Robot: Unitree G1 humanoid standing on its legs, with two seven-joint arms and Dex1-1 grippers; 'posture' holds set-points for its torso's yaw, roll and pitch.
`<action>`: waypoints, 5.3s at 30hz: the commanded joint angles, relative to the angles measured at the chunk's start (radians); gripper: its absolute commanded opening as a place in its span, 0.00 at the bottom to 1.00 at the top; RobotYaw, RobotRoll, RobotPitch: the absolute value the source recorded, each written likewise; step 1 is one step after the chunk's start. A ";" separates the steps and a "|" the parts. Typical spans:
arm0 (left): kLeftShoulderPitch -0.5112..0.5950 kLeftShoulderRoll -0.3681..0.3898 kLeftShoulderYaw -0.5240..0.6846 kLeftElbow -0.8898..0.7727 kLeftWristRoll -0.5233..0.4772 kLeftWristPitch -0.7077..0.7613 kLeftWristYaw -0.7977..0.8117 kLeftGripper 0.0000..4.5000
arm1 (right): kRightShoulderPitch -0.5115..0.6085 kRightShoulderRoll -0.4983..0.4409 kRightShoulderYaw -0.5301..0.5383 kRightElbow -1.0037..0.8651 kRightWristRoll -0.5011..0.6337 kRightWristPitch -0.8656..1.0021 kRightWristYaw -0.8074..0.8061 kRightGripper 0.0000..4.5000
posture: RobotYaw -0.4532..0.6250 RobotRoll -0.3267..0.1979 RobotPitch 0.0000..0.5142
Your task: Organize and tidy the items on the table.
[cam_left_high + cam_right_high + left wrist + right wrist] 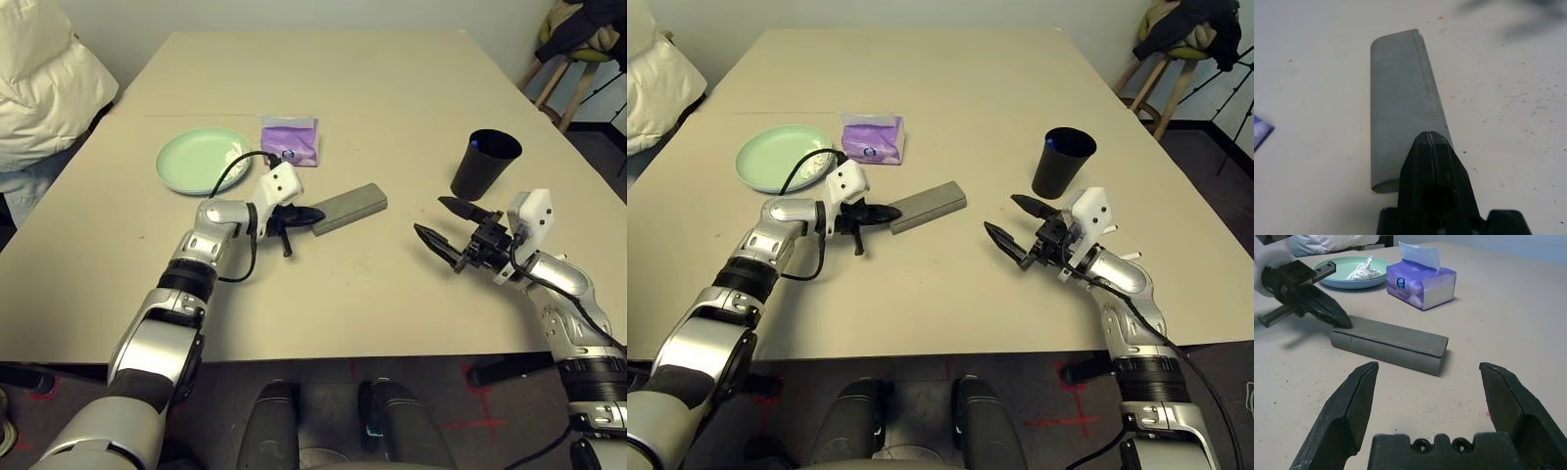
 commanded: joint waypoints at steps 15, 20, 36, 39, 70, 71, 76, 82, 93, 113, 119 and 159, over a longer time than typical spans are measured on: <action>0.105 -0.066 0.071 -0.331 -0.287 0.145 -0.166 0.73 | -0.062 -0.062 0.018 0.029 -0.010 0.026 0.044 1.00 | 0.54 0.62 0.17; 0.159 -0.072 0.043 -0.441 -0.333 0.194 -0.198 0.99 | -0.074 -0.155 0.054 0.092 -0.044 -0.004 0.163 1.00 | 0.54 0.62 0.17; 0.200 -0.094 0.051 -0.467 -0.329 0.208 -0.079 0.99 | -0.321 -0.520 0.255 0.526 -0.295 -0.326 0.670 1.00 | 0.53 0.62 0.17; 0.209 -0.080 0.044 -0.470 -0.328 0.207 -0.087 0.99 | -0.397 -0.572 0.331 0.610 -0.423 -0.427 0.679 1.00 | 0.52 0.62 0.17; 0.216 -0.043 0.022 -0.470 -0.285 0.184 -0.077 0.99 | -0.697 -0.502 0.583 0.903 -0.836 -0.751 0.483 1.00 | 0.57 0.62 0.19; 0.216 -0.041 0.023 -0.472 -0.284 0.184 -0.077 0.99 | -0.701 -0.498 0.586 0.910 -0.839 -0.753 0.486 1.00 | 0.57 0.62 0.19; 0.221 -0.031 0.026 -0.482 -0.285 0.187 -0.077 0.99 | -0.718 -0.500 0.619 0.932 -0.867 -0.742 0.536 1.00 | 0.58 0.62 0.20; 0.220 -0.027 0.026 -0.481 -0.287 0.190 -0.077 1.00 | -0.715 -0.479 0.632 0.949 -0.881 -0.730 0.534 0.75 | 0.57 0.62 0.20; 0.211 -0.029 0.021 -0.474 -0.285 0.187 -0.084 1.00 | -0.706 -0.451 0.622 0.948 -0.863 -0.703 0.553 0.05 | 0.57 0.62 0.20; 0.187 -0.022 0.031 -0.437 -0.282 0.174 -0.091 1.00 | -0.738 -0.480 0.420 0.468 -0.035 0.192 0.695 0.05 | 0.54 0.62 0.15; 0.178 -0.019 0.037 -0.427 -0.282 0.173 -0.087 1.00 | -0.664 -0.332 0.114 0.337 0.102 0.342 0.363 0.05 | 0.54 0.62 0.14; 0.183 -0.004 0.034 -0.440 -0.283 0.186 -0.088 1.00 | -0.580 -0.057 -0.167 0.098 -0.085 0.480 -0.736 0.05 | 0.54 0.62 0.15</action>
